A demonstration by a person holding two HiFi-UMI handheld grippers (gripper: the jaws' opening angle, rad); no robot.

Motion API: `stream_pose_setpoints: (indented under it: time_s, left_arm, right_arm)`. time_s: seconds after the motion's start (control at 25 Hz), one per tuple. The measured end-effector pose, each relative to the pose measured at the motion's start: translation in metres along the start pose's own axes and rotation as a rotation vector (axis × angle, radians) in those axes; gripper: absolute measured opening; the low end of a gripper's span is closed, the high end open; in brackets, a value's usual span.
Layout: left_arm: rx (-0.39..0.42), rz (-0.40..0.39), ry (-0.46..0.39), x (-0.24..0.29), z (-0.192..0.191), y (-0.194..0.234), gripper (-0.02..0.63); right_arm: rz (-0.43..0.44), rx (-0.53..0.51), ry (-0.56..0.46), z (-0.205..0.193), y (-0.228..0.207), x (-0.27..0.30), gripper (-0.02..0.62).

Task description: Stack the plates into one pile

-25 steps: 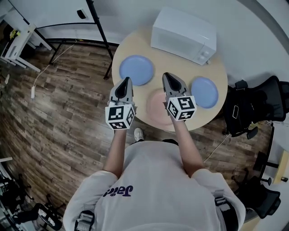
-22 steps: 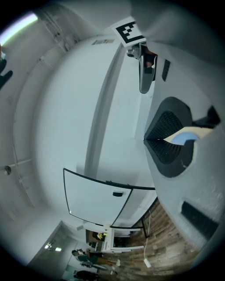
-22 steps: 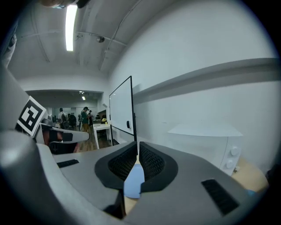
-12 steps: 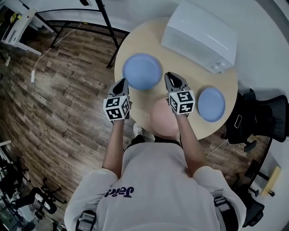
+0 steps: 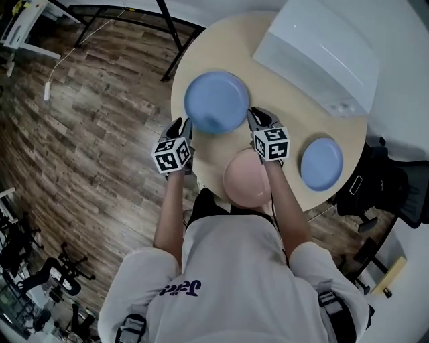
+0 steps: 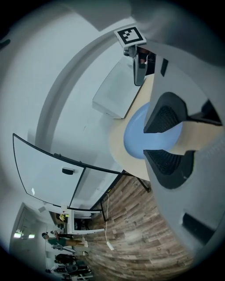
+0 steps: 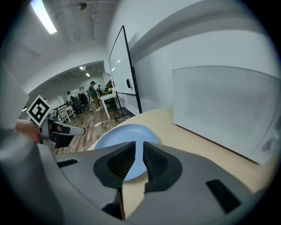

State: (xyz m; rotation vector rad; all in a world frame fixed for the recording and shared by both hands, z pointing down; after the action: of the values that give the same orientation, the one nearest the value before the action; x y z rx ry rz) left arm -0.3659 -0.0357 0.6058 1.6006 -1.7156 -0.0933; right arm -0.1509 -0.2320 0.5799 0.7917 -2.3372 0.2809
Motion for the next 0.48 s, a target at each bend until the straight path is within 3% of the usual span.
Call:
stream_pose_setpoints:
  time_s: [0.12, 0.28, 0.48]
  left_arm:
    - [-0.035, -0.006, 0.025, 0.014, -0.006, 0.015, 0.131]
    - [-0.093, -0.016, 0.055, 0.036, -0.012, 0.031, 0.209]
    - [-0.147, -0.004, 0.078, 0.056, -0.018, 0.047, 0.216]
  right_arm:
    - [-0.001, 0.014, 0.040, -0.008, -0.002, 0.020, 0.150]
    - [-0.020, 0.038, 0.082, -0.016, -0.010, 0.047, 0.160]
    - [-0.027, 0.068, 0.145, -0.029, -0.015, 0.075, 0.163]
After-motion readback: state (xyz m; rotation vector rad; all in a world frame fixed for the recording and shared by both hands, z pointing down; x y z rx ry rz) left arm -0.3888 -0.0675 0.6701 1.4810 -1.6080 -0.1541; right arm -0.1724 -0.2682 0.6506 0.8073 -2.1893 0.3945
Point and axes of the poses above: the fingertips, and each gripper's own axes: x forward along the fingers, y to its left, z out of its top, the point moved 9 cm from there along -x, backward along the fingers, and after that the axes turned 14 degrees about -z, right-handed, at the moved point
